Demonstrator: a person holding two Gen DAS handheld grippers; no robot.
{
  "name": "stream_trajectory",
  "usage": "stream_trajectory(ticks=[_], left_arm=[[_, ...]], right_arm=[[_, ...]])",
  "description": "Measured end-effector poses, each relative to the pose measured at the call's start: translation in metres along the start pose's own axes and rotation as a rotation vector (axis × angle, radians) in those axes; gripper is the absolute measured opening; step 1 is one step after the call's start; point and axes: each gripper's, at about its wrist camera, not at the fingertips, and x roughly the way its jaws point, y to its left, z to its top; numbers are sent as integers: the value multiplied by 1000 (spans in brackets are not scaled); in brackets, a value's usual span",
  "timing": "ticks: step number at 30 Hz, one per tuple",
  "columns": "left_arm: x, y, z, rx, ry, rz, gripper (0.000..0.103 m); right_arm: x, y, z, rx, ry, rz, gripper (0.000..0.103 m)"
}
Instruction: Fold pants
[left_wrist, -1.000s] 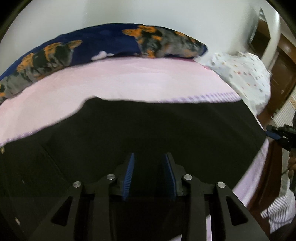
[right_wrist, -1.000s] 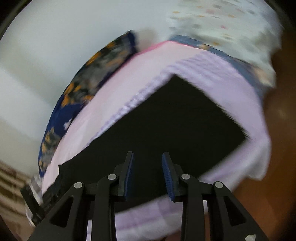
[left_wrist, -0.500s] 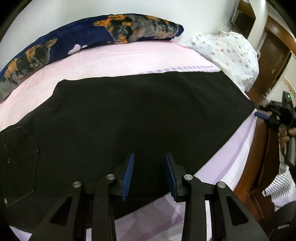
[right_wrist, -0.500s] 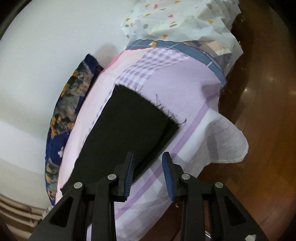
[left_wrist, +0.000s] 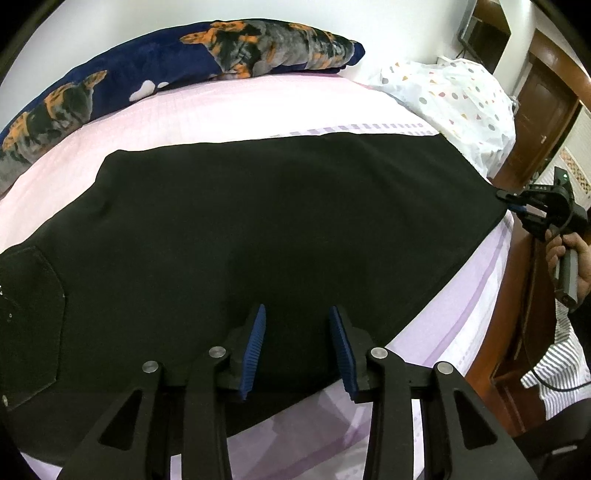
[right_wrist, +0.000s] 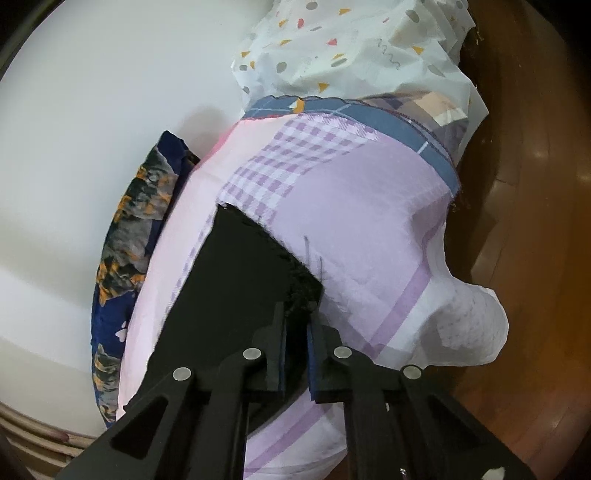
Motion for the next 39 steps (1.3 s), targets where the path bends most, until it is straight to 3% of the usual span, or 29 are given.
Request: stream_trajectory(ticks=[4,10,16,20,27,33,36,37,39], left_arm=[[-3,7,1,-38,-13,-15,39],[-29,40,-1,-175,-92,-17,39],[-63,79,-19,-280,-164,17,41],[-72,98,-34,-343,-179,29,42],[-85,115,-49,-406,-207,-15,42],[-85,115,-47,-419,-213,-74,42],[-81,116,-45,-435,-204,-110,42],[-79,115,-44,-437,-197,-119,42],[-76,114,-44,-440,-185,-131,42]], right_arm=[[-9,25,-2,-19,-5,72,8],[10,110,-33,-157,98,199,8],[61,200,-101,-310,284,305,8],[90,250,-169,-418,445,366,8],[105,277,-257,-631,620,337,9],[99,275,-282,-759,657,290,10],[94,276,-282,-780,656,303,20],[91,277,-283,-780,669,317,29],[83,278,-286,-769,670,335,36]])
